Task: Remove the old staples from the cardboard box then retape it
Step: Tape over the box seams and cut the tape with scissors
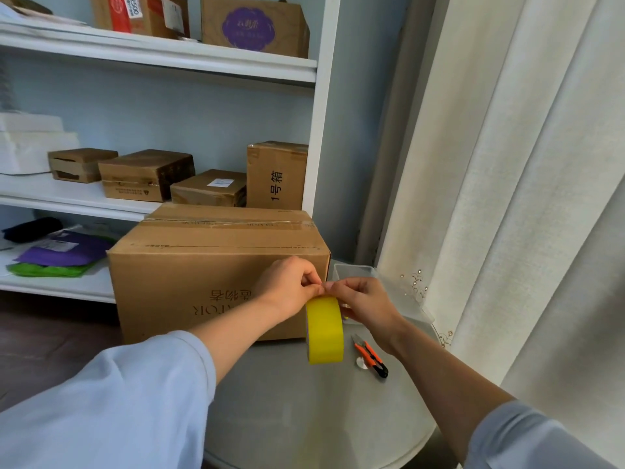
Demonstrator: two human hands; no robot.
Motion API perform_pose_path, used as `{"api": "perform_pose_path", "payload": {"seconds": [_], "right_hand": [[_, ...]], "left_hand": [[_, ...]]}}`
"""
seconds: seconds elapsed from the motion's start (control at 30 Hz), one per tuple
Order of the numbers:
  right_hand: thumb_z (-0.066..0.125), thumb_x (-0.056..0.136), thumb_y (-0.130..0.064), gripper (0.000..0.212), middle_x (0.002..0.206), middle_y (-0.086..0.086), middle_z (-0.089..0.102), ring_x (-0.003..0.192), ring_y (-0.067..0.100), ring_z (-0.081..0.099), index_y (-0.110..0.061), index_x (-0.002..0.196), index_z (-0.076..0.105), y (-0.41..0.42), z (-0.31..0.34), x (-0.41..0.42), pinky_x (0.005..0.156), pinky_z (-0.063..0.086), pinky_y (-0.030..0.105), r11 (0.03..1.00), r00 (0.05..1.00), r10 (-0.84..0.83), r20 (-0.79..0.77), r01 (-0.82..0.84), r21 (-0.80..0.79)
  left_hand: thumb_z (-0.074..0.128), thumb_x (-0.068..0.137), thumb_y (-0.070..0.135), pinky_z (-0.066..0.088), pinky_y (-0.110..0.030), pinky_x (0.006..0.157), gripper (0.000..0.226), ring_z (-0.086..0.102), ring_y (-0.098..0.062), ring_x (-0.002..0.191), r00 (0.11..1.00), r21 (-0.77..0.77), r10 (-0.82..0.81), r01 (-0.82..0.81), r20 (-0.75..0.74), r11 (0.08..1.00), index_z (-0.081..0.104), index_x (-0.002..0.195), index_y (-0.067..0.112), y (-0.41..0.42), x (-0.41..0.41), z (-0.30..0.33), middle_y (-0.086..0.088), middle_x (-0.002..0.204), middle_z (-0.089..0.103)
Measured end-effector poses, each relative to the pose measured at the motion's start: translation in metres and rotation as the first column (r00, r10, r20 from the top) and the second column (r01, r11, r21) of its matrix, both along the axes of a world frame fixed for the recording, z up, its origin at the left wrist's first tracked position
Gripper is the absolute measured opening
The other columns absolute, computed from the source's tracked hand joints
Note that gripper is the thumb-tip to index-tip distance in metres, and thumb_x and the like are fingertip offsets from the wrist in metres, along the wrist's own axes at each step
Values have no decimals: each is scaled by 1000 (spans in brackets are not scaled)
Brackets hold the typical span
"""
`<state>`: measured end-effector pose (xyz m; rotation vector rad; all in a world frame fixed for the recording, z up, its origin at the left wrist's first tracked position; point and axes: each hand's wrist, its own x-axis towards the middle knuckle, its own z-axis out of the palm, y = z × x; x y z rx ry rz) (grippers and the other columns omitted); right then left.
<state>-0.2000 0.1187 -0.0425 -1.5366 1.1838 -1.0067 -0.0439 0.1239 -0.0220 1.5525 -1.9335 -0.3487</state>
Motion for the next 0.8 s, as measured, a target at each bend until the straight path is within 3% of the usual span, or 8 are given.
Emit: {"api": "perform_pose_path", "payload": {"seconds": [0.1, 0.23, 0.33, 0.47, 0.57, 0.63, 0.7, 0.8], "right_hand": [[72, 81, -33, 25, 85, 0, 68, 78, 9, 63, -11, 92, 70, 4, 0, 5, 69, 50, 20, 997, 997, 63, 35, -64, 46], [81, 72, -33, 36, 97, 6, 68, 87, 14, 65, -15, 99, 66, 8, 1, 15, 79, 52, 31, 992, 991, 109, 82, -114, 58], [80, 75, -32, 40, 104, 8, 70, 90, 13, 66, -16, 107, 64, 15, 6, 24, 82, 53, 29, 996, 988, 93, 120, -93, -2], [73, 82, -33, 34, 103, -3, 67, 97, 10, 62, -18, 111, 62, 21, 9, 41, 84, 51, 23, 979, 995, -91, 46, 98, -181], [67, 83, -47, 60, 123, -1, 59, 113, 16, 55, -20, 134, 49, 19, 6, 52, 96, 48, 35, 921, 953, -279, -120, 230, -316], [66, 82, -51, 75, 132, 1, 54, 122, 19, 51, -20, 143, 39, 17, 4, 55, 101, 45, 41, 904, 934, -339, -114, 290, -314], [66, 80, -55, 76, 128, -1, 56, 118, 19, 54, -22, 143, 39, 15, 3, 57, 97, 48, 42, 907, 933, -350, -77, 317, -278], [66, 77, -56, 53, 101, -1, 66, 89, 18, 68, -27, 120, 52, 11, 2, 57, 78, 58, 45, 926, 952, -304, -37, 286, -248]], "left_hand": [[68, 84, 32, 46, -26, 69, 7, 57, -10, 83, 999, -6, 10, -9, 34, 1000, 70, 82, 25, 0, 4, 10, 9, 82, 61], [66, 87, 27, 48, -28, 72, 7, 58, -13, 85, 998, -19, 32, -31, 54, 999, 69, 82, 24, -1, 11, 22, 10, 82, 61], [65, 87, 25, 45, -26, 69, 9, 55, -10, 81, 999, -47, 31, -29, 34, 998, 68, 79, 26, -4, 17, 31, 13, 77, 58], [66, 86, 25, 42, -23, 67, 11, 55, -8, 75, 999, -67, 30, -30, 11, 997, 67, 76, 27, -8, 18, 39, 15, 72, 58], [66, 86, 24, 47, -25, 66, 11, 60, -9, 67, 999, -77, -3, 0, -40, 997, 66, 75, 26, -12, 16, 44, 14, 70, 59], [65, 87, 23, 48, -25, 59, 11, 60, -9, 57, 997, -66, -27, 21, -78, 998, 66, 77, 24, -14, 14, 46, 11, 70, 60], [65, 88, 23, 50, -26, 60, 9, 59, -10, 59, 996, -69, -33, 27, -85, 997, 66, 79, 23, -19, 13, 47, 8, 72, 61], [65, 87, 22, 50, -29, 71, 6, 57, -11, 76, 995, -74, -39, 32, -92, 997, 69, 83, 20, -28, 15, 48, 5, 79, 63]]}}
